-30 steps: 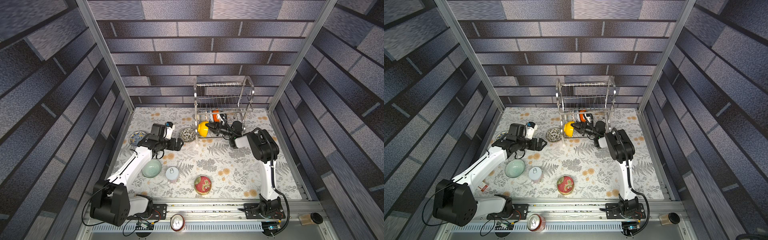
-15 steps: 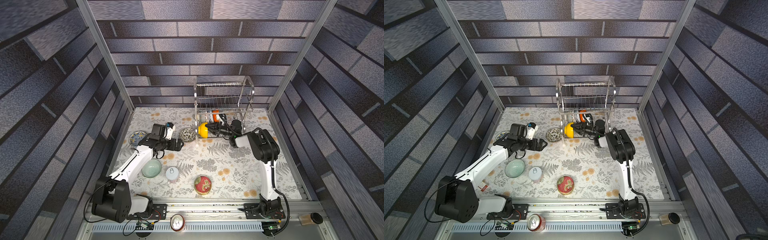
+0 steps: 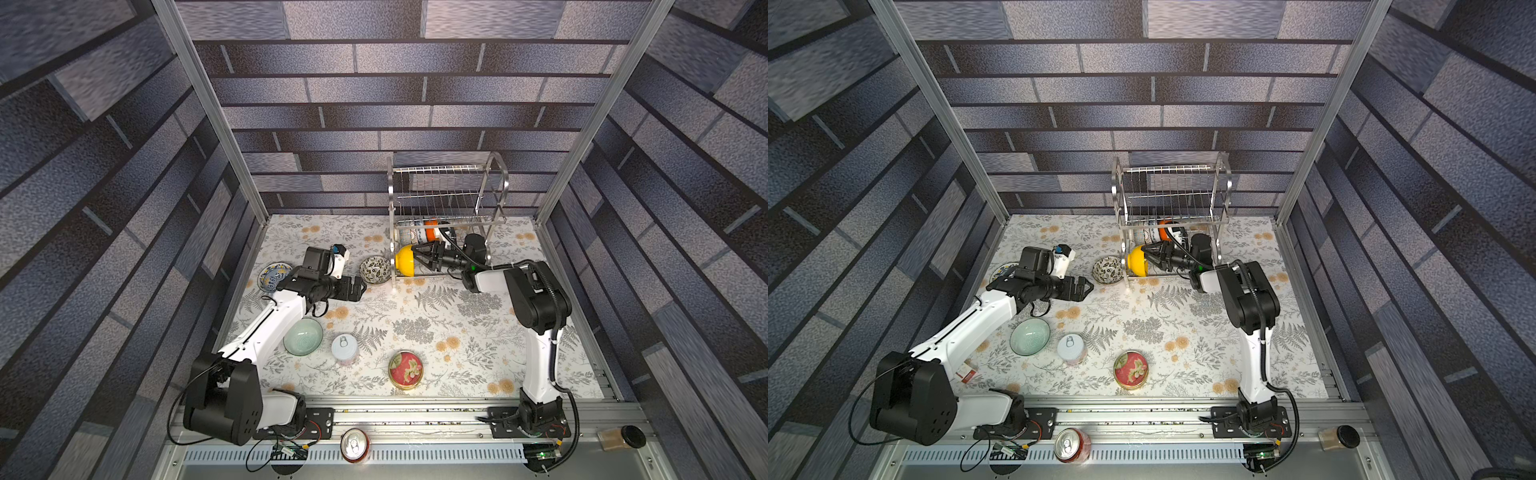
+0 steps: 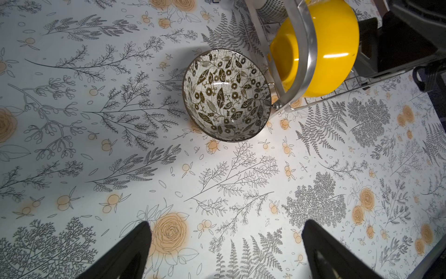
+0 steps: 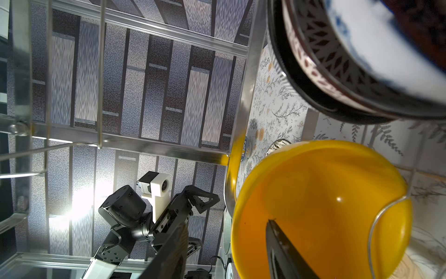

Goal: Load bowls into a dish rack
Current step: Place the bowl in the dish rack.

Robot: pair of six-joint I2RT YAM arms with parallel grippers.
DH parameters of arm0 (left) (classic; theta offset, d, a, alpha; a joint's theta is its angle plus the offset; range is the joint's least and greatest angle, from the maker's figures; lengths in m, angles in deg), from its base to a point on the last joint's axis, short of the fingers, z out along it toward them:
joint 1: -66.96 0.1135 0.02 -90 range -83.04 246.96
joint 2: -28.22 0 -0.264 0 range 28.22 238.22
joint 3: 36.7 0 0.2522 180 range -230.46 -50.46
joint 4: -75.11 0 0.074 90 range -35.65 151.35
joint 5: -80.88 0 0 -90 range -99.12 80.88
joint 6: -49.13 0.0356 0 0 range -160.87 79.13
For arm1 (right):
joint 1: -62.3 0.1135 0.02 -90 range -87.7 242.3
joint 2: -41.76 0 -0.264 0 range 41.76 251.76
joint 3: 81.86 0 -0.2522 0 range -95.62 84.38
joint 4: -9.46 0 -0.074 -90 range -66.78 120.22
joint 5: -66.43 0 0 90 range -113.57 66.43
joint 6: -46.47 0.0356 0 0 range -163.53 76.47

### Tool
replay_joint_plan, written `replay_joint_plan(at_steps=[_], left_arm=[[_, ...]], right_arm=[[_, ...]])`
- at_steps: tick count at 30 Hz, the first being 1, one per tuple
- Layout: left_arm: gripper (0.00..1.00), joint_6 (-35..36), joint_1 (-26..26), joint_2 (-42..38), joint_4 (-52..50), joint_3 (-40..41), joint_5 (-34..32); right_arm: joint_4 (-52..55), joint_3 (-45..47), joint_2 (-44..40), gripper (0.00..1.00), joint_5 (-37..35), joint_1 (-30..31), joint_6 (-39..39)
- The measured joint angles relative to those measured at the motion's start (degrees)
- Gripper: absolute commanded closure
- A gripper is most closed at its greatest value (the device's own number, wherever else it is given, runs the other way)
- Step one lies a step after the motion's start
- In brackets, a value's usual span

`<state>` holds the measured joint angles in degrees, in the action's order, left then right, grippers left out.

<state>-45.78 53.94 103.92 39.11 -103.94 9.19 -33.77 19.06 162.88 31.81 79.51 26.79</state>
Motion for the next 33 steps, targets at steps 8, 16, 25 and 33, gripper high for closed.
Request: replay_joint_plan(at_steps=[8, 16, 25, 33], left_arm=[[0.00, -0.7, 1.3, 0.0, -0.3, -0.2, -4.6], [0.00, -3.8, 3.1, 2.9, -2.6, -2.7, -9.5], [0.00, -10.5, 3.7, 8.9, -9.0, -9.4, -12.3], [0.08, -15.1, 0.1, 16.1, -13.4, -17.0, -14.5]], right_arm=[[5.7, 3.9, -5.6, 0.44, -1.5, 0.0, -5.5], [13.0, 10.2, -13.8, 0.45, -3.6, 0.0, -13.5], [25.2, 19.0, -25.4, 0.51, -9.8, 0.0, -25.9], [39.4, 23.9, -39.7, 0.53, -22.3, 1.9, -38.0]])
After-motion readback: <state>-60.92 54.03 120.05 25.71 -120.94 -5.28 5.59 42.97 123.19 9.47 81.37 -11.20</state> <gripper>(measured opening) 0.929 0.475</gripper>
